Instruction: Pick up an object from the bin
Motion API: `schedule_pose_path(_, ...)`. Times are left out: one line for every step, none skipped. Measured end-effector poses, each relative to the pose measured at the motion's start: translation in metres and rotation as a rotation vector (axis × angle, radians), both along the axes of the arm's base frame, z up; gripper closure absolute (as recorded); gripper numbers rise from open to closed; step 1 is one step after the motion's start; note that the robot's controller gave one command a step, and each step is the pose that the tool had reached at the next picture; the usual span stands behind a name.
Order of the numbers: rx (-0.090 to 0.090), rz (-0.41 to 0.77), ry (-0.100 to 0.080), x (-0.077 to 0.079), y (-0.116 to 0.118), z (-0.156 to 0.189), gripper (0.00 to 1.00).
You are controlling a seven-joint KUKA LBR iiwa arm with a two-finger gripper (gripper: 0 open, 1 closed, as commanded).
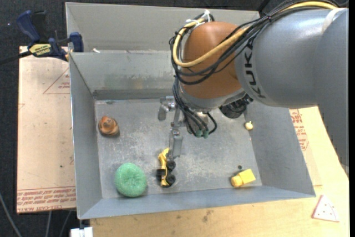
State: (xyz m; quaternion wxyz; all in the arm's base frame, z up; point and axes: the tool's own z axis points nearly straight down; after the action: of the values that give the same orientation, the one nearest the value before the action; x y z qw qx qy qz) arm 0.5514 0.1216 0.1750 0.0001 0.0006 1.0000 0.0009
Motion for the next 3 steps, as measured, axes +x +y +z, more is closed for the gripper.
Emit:
schedule_pose_path(0.0, 0.057, -0.007, -0.016, 0.005, -0.035, 0.0)
schedule_pose_path(0.002, 0.096, -0.003, -0.038, -0.013, -0.084, 0.0)
schedule_pose_path(0.0, 0.373, -0.002, -0.067, 0.001, -0.105, 1.0)
